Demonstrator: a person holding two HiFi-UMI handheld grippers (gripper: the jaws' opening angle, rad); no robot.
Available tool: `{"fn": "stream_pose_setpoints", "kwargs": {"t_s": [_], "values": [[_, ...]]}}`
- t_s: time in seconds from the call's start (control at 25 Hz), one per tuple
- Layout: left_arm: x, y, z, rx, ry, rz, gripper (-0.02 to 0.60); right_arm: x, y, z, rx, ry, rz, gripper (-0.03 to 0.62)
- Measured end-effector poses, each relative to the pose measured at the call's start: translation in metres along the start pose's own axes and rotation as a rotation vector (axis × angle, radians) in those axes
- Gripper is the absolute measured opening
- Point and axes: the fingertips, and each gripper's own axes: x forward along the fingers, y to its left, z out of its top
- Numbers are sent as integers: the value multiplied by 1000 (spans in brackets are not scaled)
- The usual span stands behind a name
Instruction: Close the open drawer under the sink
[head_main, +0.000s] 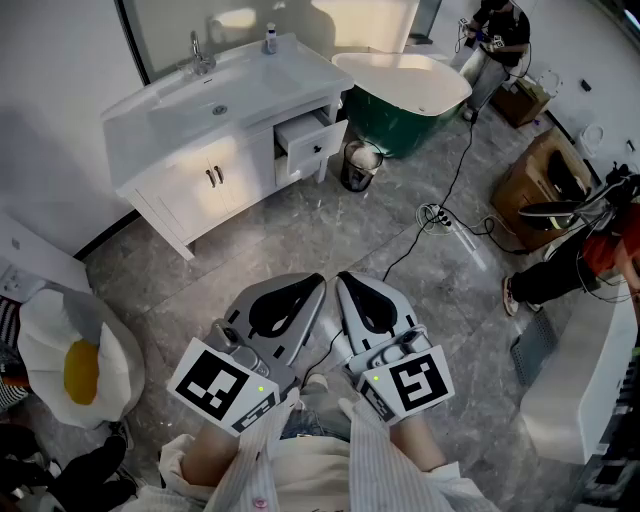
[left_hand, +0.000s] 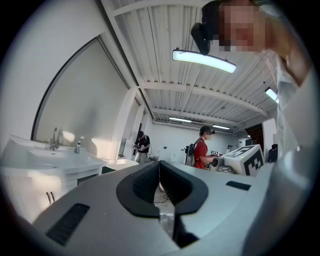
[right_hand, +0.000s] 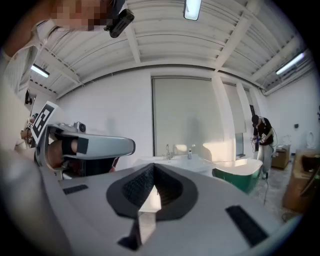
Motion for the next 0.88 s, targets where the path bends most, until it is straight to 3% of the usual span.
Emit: {"fn": "stream_pose_setpoints", "kwargs": {"t_s": [0.52,0.88], "values": [[-13,25,-1,2,-3,-20,17,26,11,-2,7,9,-32,9],[-35,60,2,12,7,-38,17,45,23,-2,24,4,-101,9]]}}
